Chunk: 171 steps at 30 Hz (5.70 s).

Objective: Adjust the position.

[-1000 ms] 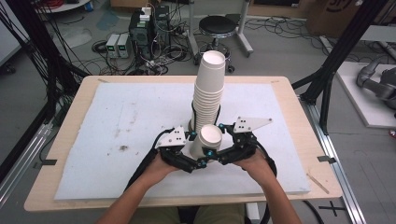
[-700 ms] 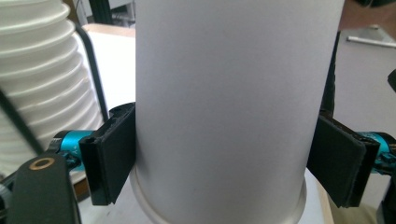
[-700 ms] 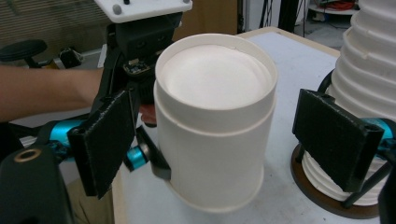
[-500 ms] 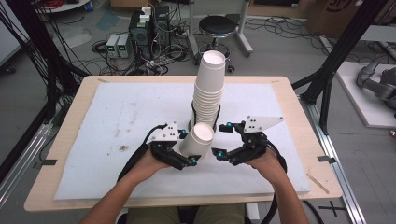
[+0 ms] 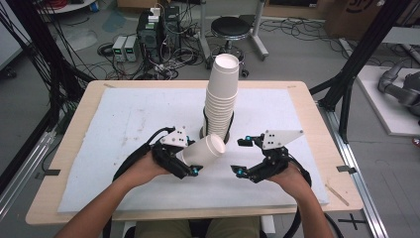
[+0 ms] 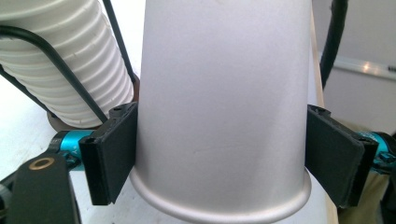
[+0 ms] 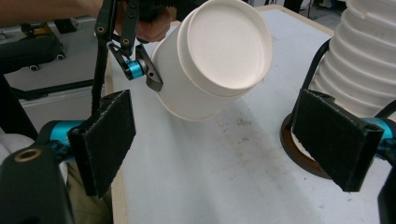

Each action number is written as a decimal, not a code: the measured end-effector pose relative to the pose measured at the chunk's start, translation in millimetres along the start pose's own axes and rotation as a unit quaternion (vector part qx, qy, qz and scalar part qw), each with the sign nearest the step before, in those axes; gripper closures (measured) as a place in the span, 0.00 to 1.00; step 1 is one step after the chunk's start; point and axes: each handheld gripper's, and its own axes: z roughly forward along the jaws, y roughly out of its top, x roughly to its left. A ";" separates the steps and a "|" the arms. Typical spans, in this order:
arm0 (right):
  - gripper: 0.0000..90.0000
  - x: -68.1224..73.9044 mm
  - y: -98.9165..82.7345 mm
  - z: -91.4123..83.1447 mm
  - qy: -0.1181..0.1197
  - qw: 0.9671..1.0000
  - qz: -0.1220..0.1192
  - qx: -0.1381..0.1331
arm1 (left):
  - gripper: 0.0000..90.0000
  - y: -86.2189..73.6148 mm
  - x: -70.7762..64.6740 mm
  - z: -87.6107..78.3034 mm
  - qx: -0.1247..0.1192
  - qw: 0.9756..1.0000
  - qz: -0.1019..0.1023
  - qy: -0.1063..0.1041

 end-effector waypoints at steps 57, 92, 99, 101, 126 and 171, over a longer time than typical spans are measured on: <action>0.17 12.2 32.1 73.0 0.075 0.973 -0.150 0.159 | 0.22 44.6 -12.3 18.5 0.211 0.970 0.101 -0.059; 0.29 12.6 29.1 74.2 0.076 0.967 -0.167 0.177 | 0.19 39.9 -14.2 14.1 0.150 0.980 0.106 -0.073; 0.28 12.7 25.7 71.5 0.076 0.968 -0.162 0.176 | 0.02 34.8 -11.5 8.3 0.133 0.984 0.097 -0.068; 0.28 12.4 23.4 68.8 0.075 0.970 -0.155 0.172 | 0.02 32.8 -12.5 5.2 0.122 0.985 0.098 -0.072; 0.28 2.0 -13.0 26.6 0.059 0.995 -0.081 0.022 | 0.16 -10.2 -10.5 -10.0 -0.074 0.993 -0.006 -0.091; 0.28 1.4 -12.2 27.8 0.080 0.992 -0.093 0.004 | 0.11 -10.6 -6.9 14.7 -0.116 0.985 -0.033 -0.121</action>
